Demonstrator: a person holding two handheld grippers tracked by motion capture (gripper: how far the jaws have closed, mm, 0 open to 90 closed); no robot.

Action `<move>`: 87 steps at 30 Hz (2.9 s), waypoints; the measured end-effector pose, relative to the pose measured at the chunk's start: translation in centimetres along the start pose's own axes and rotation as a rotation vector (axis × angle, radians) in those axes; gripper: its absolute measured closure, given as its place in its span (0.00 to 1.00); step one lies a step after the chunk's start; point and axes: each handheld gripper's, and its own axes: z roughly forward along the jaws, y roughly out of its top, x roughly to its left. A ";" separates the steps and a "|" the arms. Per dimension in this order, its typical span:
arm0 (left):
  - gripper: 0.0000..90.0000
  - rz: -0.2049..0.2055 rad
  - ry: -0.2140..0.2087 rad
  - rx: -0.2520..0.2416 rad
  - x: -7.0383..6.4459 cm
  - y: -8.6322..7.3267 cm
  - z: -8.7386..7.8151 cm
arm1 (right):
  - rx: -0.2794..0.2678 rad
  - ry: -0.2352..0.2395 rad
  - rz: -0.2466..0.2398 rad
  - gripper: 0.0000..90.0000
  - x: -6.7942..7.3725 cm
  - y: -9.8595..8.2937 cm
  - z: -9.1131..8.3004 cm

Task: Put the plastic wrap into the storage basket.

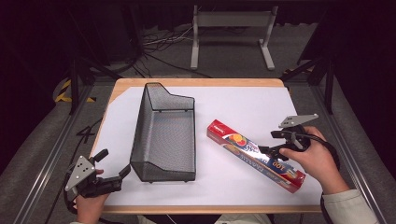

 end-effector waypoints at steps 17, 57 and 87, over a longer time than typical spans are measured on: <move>0.03 0.004 0.001 0.003 0.0 -0.1 0.0 | 0.105 0.022 -0.096 0.16 2.2 1.8 5.5; 0.03 0.004 0.004 -0.002 0.0 -0.1 0.0 | 0.329 -0.032 -0.157 0.43 2.3 0.9 10.1; 0.03 0.003 0.012 -0.011 0.0 0.0 -0.1 | 0.179 -0.044 -0.056 0.45 3.3 6.5 5.4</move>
